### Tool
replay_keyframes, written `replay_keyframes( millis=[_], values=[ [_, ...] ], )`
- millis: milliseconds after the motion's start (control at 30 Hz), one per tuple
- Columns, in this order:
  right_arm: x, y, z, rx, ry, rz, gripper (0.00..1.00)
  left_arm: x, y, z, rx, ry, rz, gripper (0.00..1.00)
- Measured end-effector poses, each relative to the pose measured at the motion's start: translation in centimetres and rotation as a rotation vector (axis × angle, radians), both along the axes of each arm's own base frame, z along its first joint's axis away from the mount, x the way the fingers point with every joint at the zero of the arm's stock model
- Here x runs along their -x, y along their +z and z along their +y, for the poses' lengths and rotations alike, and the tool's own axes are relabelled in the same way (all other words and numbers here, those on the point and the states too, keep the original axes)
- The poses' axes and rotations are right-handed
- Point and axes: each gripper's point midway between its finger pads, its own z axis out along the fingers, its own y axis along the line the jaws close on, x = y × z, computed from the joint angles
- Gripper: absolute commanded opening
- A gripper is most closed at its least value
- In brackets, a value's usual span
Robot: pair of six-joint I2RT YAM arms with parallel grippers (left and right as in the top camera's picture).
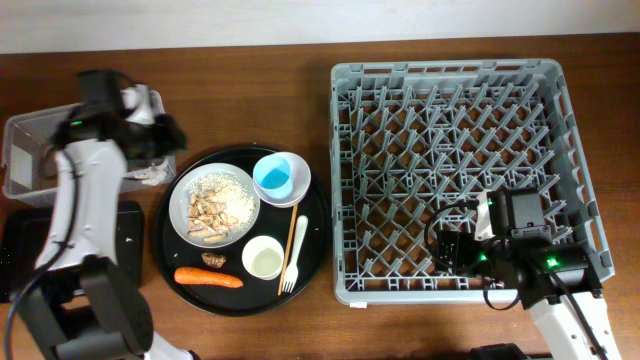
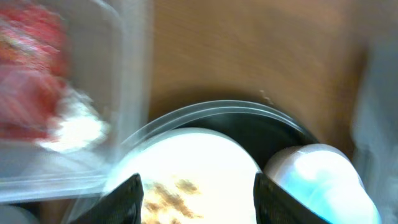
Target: Sort waste into correct bins and load items into the dishwasher rack
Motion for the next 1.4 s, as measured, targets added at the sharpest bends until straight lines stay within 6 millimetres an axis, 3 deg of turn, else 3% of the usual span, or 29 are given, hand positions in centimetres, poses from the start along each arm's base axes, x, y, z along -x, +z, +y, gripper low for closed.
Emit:
replay_keyframes(
  millis=[67, 133, 267, 367, 567, 667, 733, 767, 933, 1067, 1100, 1133, 1200, 1300, 1400],
  values=[
    [0.0, 0.0, 0.0, 0.0, 0.0, 0.0, 0.99, 1.0, -0.3, -4.0, 0.036, -0.092, 0.045, 0.56],
    [0.0, 0.0, 0.0, 0.0, 0.0, 0.001, 0.99, 1.5, -0.4, -6.5, 0.053, -0.152, 0.063, 0.56],
    [0.0, 0.0, 0.0, 0.0, 0.0, 0.0, 0.99, 3.1, -1.6, -11.0, 0.051, -0.263, 0.103, 0.56],
    [0.0, 0.0, 0.0, 0.0, 0.0, 0.0, 0.99, 4.0, -2.6, -12.9, 0.042, -0.313, 0.123, 0.56],
    [0.0, 0.0, 0.0, 0.0, 0.0, 0.001, 0.99, 4.8, -4.5, -14.5, 0.034, -0.356, 0.163, 0.53],
    [0.0, 0.0, 0.0, -0.001, 0.001, 0.001, 0.99, 4.9, -6.5, -14.3, 0.019, -0.355, 0.21, 0.33],
    [0.0, 0.0, 0.0, -0.001, 0.0, 0.002, 0.99, 5.0, -7.7, -14.2, 0.01, -0.355, 0.243, 0.09],
    [0.0, 0.0, 0.0, -0.001, 0.0, 0.001, 0.99, 5.0, -8.1, -14.1, 0.009, -0.352, 0.25, 0.03],
    [0.0, 0.0, 0.0, -0.001, 0.0, 0.001, 0.99, 4.9, -8.3, -14.0, 0.001, -0.353, 0.25, 0.0],
    [0.1, 0.0, 0.0, 0.0, 0.0, 0.005, 0.99, 4.3, -6.3, -13.8, 0.009, -0.344, 0.241, 0.0],
    [0.1, 0.0, 0.0, 0.0, 0.0, 0.005, 0.99, 4.0, -5.0, -13.7, 0.026, -0.336, 0.23, 0.0],
    [0.1, 0.0, 0.0, 0.001, 0.0, 0.004, 0.99, 3.2, -2.4, -13.4, 0.064, -0.327, 0.178, 0.0],
    [-0.3, 0.1, 0.0, -0.001, 0.0, -0.013, 0.99, 2.8, 0.0, -13.7, 0.13, -0.345, 0.12, 0.0],
    [-2.1, 0.9, 0.4, -0.015, 0.014, -0.095, 0.99, 3.7, 4.2, -16.0, 0.303, -0.45, 0.033, 0.0],
    [-4.2, 2.5, 2.6, -0.098, 0.14, -0.213, 0.99, 5.4, 6.3, -19.1, 0.455, -0.592, 0.006, 0.0]
  ],
)
